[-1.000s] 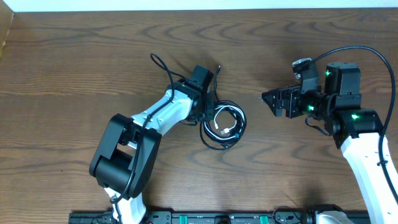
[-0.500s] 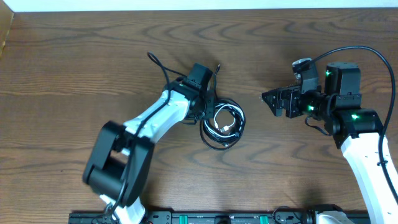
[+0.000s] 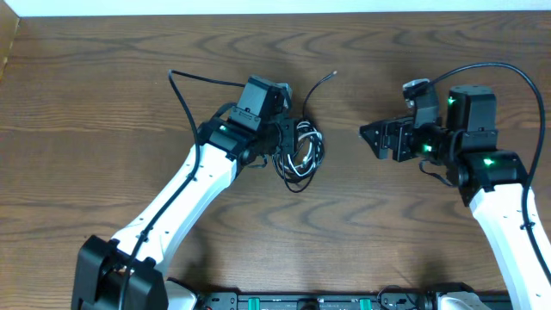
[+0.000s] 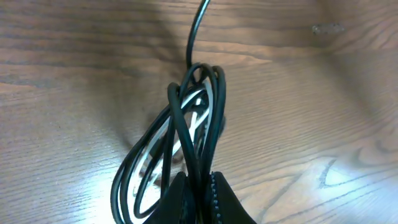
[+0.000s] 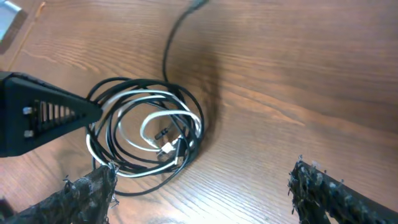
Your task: Untangle cables
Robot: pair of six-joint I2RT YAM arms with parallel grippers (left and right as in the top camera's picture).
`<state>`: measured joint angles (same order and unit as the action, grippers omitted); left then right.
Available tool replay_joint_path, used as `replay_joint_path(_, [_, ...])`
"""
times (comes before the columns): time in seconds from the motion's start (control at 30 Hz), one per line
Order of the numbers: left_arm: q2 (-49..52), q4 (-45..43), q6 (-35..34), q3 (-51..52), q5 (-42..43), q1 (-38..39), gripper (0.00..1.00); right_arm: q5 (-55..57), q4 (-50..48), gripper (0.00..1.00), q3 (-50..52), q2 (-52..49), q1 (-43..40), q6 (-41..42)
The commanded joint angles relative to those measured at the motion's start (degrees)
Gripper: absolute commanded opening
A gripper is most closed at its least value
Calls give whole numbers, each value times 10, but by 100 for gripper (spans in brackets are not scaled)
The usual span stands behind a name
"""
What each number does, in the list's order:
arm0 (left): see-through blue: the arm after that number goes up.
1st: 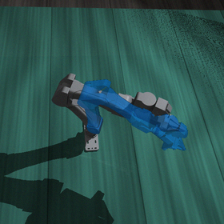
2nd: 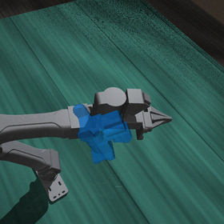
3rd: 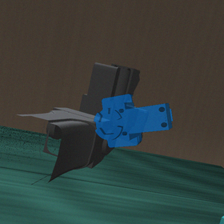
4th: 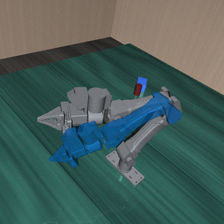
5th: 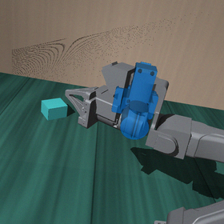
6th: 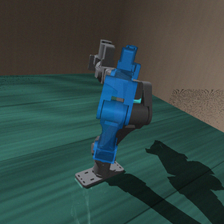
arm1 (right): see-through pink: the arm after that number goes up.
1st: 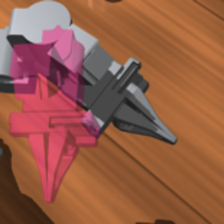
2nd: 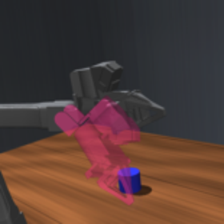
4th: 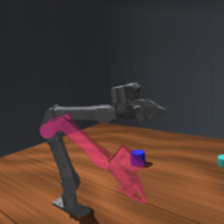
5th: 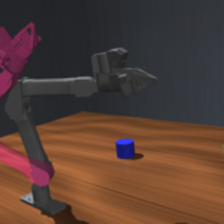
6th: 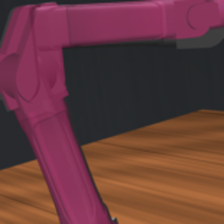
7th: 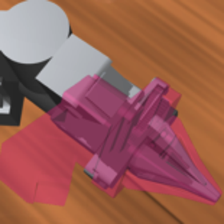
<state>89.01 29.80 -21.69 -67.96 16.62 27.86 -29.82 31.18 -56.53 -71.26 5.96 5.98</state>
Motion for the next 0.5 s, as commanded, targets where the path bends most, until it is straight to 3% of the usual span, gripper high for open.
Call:
replay_joint_path(0.0, [-12,0,-29,-13,9,-2,7,-1,-11,87,-10,0,23,18])
replay_joint_path(0.47, [-24,-22,-42,-45,43,-2,8,27,-24,79,-10,-38,48,106])
